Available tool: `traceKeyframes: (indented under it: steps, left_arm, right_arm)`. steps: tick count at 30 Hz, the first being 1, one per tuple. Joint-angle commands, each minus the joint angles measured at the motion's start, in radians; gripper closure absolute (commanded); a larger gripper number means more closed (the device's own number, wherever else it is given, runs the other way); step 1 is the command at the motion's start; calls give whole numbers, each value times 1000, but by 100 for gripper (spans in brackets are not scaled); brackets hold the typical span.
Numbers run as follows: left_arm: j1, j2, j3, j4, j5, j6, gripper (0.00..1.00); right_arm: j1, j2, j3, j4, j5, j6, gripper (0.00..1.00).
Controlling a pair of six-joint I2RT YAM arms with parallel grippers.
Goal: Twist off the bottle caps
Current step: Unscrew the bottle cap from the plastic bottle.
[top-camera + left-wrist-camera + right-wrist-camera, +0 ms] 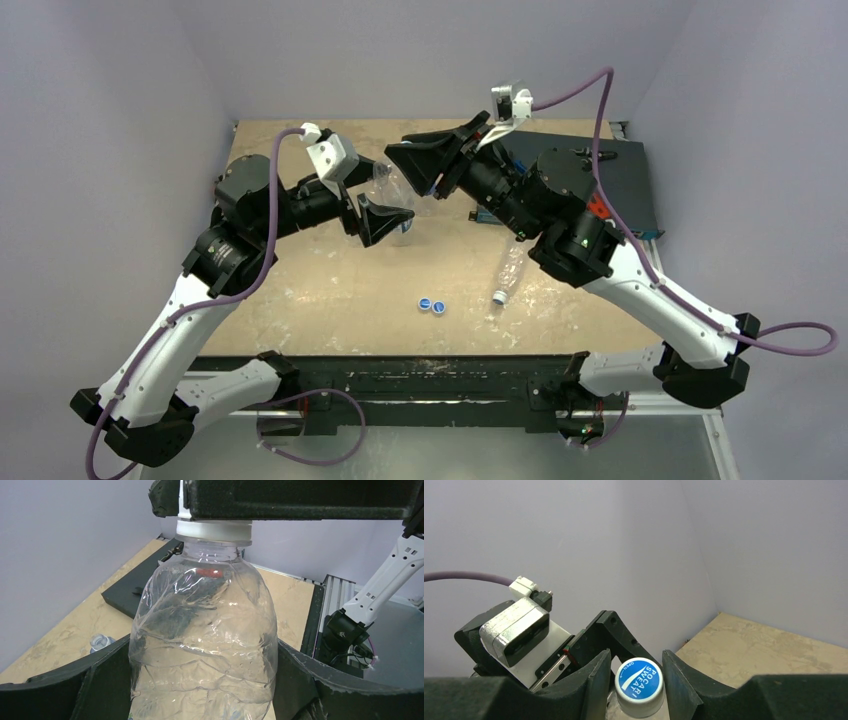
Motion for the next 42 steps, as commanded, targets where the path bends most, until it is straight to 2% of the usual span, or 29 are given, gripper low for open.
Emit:
traceKeyframes:
  steps: [1,7,15,19,30,37,42]
  left_arm:
    - [-6,-15,-3,37,-10,7,98]
    - [-5,-17,-4,45,3,-5,98]
    - [-5,-27,-16,44,3,-1,98]
    - [-5,-31,-23,46,3,-1,99]
    - [-6,-36,-25,46,2,-4,99]
    - [-5,-39,-25,47,1,-6,99]
    - [-4,-39,-27,51,2,-9,99]
  right_arm:
    - [2,10,44,43,1,-3,55]
    - [2,23,43,58,-2,9,51]
    - [2,22,40,95,-11,11,68]
    - [1,16,35,108,-32,9,60]
    - [2,20,31,124,-39,12,51]
    - [2,31,36,106,-36,12,61]
    - [2,45,44,81,-32,12,47]
